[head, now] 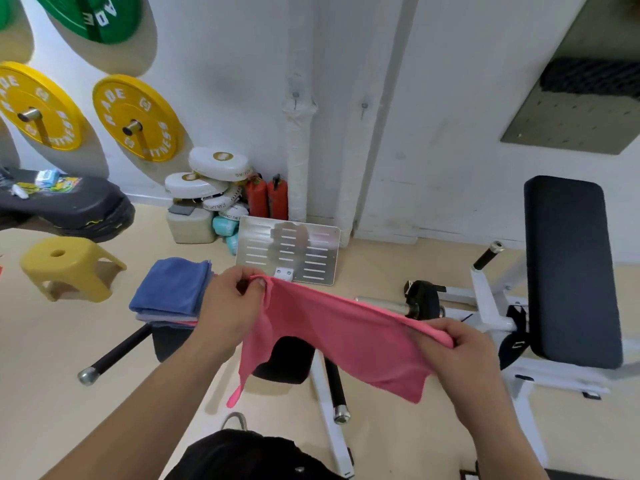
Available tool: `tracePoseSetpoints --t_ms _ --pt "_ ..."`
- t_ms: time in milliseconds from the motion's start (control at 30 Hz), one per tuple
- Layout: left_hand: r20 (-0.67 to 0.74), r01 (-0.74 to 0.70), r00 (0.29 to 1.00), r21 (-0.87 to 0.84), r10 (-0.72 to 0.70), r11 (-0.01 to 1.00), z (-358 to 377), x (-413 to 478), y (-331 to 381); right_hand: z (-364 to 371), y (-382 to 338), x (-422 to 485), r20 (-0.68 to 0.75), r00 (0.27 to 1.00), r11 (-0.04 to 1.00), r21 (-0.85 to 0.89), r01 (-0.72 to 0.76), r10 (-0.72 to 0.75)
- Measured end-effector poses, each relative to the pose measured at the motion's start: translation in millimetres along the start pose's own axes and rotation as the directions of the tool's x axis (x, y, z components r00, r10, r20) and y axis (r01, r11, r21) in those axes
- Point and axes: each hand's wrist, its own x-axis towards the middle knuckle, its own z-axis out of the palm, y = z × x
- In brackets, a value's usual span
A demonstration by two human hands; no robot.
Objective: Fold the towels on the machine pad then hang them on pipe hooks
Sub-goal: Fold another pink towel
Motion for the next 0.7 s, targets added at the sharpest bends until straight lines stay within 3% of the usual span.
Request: tracePoseSetpoints --t_ms 67,167,333,567,700 --pt "0.028 0.106 0.994 -0.114 -0.104 0.988 8.4 -6.7 -0.2 10.0 -2.7 -5.6 0.016 0.998 0.994 0.097 -0.058 0.057" --pt "0.263 0.291 0.942 -0.339 -0.207 0.894 27.8 -28.6 8.7 25.8 1.0 -10.8 -0.027 0.998 0.996 0.063 -0.057 0.059" --pt "0.423 0.196 0.905 -0.309 -0.051 0.931 57.7 -77.8 22.2 47.4 -2.2 -28.2 0.029 1.000 0.996 0.084 -0.012 0.010" --pt "0.353 0.216 0.932 -0.362 -0.081 0.907 60.9 -92.3 17.9 53.7 -6.3 -44.7 0.058 0.984 0.974 -0.149 0.173 -0.166" --pt "0.323 0.241 0.938 -0.354 -0.124 0.904 58.6 -90.4 15.4 52.7 -4.1 -46.3 0.111 0.989 0.976 -0.183 0.116 -0.097"
